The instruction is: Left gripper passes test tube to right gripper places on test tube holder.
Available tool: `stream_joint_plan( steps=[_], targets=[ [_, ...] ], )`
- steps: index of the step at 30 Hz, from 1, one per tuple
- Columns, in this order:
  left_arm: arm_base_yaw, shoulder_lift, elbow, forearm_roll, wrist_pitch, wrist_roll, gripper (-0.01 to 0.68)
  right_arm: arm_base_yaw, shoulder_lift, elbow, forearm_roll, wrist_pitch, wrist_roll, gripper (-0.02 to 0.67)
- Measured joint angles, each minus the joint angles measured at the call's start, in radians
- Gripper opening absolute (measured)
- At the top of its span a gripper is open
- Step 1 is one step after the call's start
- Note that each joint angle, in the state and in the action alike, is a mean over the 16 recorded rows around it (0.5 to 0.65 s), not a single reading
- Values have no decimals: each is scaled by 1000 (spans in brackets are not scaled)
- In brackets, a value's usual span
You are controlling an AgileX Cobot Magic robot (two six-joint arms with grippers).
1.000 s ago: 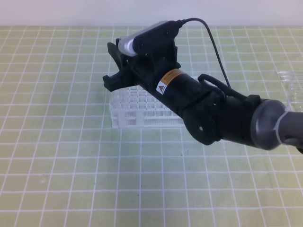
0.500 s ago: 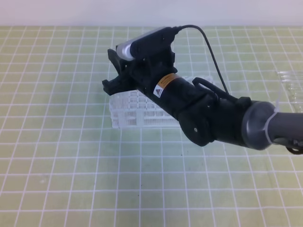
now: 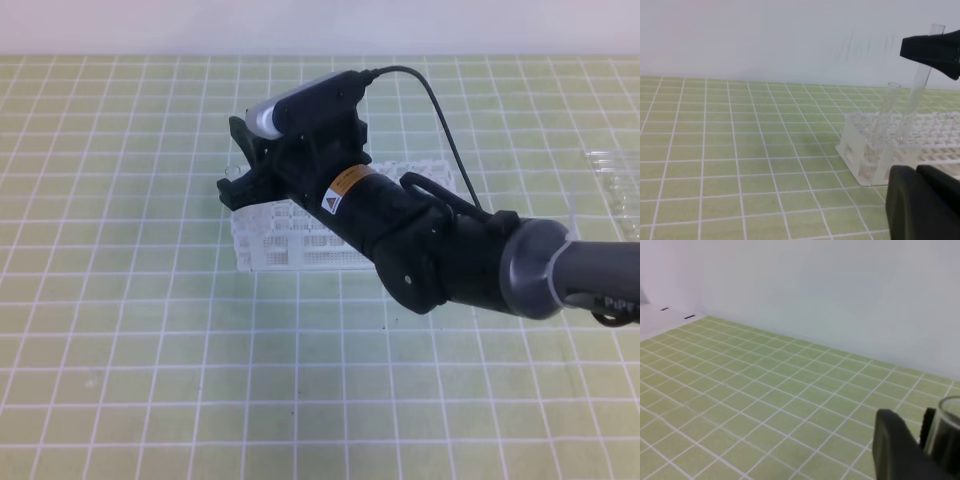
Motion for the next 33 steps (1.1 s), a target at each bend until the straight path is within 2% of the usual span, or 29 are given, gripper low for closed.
stream_joint_plan(
  steps=[33],
  targets=[
    [0,2,-1,1,2,0,0,-8,30,-32,18,-6,-46,84]
  ],
)
